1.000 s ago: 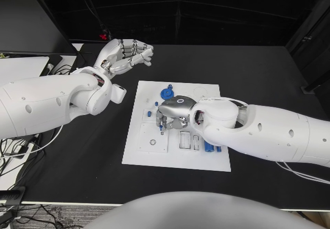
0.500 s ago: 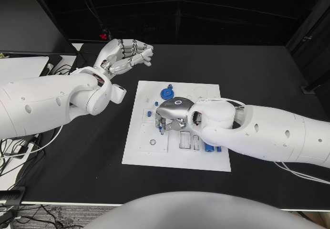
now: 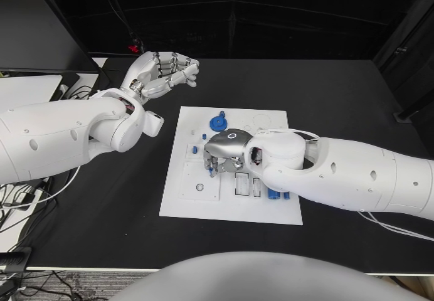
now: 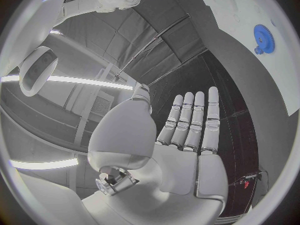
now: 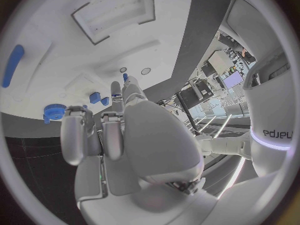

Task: Assemble the parts on the task board

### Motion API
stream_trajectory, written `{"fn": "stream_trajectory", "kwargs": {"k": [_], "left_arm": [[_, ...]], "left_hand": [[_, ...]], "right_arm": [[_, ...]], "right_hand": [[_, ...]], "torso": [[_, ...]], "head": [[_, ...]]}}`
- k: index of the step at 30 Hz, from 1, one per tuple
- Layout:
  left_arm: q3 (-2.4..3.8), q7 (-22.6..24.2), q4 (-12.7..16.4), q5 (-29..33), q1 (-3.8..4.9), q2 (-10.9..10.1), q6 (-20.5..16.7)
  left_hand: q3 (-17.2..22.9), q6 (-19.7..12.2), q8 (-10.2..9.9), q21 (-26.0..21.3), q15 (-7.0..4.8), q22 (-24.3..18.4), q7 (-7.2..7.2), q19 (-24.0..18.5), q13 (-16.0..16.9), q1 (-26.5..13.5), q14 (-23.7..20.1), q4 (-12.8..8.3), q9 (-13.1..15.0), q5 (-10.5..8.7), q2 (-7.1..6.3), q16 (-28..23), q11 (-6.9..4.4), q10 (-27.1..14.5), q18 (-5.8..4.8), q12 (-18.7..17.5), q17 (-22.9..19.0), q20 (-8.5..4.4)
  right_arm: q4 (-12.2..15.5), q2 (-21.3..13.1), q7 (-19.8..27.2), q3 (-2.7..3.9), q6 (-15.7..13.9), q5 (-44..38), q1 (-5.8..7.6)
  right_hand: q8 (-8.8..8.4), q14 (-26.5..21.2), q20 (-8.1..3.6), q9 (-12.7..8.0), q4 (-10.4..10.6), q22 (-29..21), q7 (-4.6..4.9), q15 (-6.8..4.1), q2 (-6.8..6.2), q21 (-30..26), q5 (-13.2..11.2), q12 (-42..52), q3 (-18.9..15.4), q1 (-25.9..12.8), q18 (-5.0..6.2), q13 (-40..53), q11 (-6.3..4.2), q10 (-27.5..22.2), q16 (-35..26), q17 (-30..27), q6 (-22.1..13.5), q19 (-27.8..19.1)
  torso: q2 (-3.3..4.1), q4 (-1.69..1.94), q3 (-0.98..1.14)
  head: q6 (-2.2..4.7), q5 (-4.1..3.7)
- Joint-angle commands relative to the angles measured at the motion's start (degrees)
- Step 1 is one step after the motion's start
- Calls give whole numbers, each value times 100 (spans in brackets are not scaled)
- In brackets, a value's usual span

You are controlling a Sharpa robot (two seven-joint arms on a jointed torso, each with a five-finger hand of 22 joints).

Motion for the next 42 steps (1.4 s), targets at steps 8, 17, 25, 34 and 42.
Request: {"fn": "stream_trajectory", "kwargs": {"k": [8, 17, 25, 34, 42], "left_arm": [[3, 50, 16, 18, 7, -25, 35], [3, 52, 23, 18, 7, -26, 34], [3, 52, 31, 18, 7, -34, 27], [3, 50, 33, 18, 7, -35, 27], [3, 43, 34, 18, 8, -38, 24]], "left_hand": [[-29, -46, 32, 18, -14, -8, 233, 28, 5, 6, -23, 9, 6, 31, 68, 27, 7, -35, 49, 30, -9, 5], [-34, -58, 41, 21, -14, -9, 235, 32, 5, 12, -24, 9, 4, 33, 74, 35, 7, -42, 49, 40, -17, 4], [-34, -58, 41, 21, -14, -9, 235, 32, 5, 12, -24, 9, 4, 33, 74, 35, 7, -42, 49, 40, -17, 4], [-34, -58, 41, 21, -14, -9, 235, 32, 5, 12, -24, 9, 4, 33, 74, 35, 7, -42, 49, 40, -17, 4], [-40, -69, 51, 23, -14, -11, 236, 36, 4, 17, -26, 9, 2, 35, 80, 43, 8, -46, 49, 51, -25, 4]], "right_arm": [[-10, 12, -81, 2, 232, -60, 6], [-54, 57, -59, 2, 237, -60, 4], [-106, 91, -26, 2, 199, -60, 1], [-132, 98, 6, 1, 78, -74, -9], [-148, 118, 28, 1, 127, -77, -22]], "right_hand": [[35, 520, 54, 4, 0, 1214, 28, 56, -31, -27, 15, -17, 34, 33, 49, -2, 32, -16, -2, 1069, 2, 236], [31, 519, 58, 4, 6, 1211, 30, 58, -36, -34, 14, -15, 34, 24, 51, -1, 35, -15, -5, 1064, -1, 232], [29, 518, 59, 4, 7, 1208, 30, 59, -36, -40, 14, -15, 35, 22, 53, -1, 35, -15, -6, 1061, -1, 229], [28, 519, 60, 3, 7, 1208, 31, 60, -37, -40, 15, -15, 36, 21, 53, -1, 36, -17, -4, 1066, -2, 229], [26, 519, 61, 3, 8, 1208, 32, 61, -37, -41, 16, -17, 38, 20, 54, -2, 36, -20, -4, 1065, -3, 228]], "torso": [[5, 1, 3], [5, 8, 2], [4, 4, 0], [0, 3, 4], [0, 2, 0]], "head": [[-1, -21], [-1, -30], [-1, -28], [-1, -31], [-1, -22]]}}
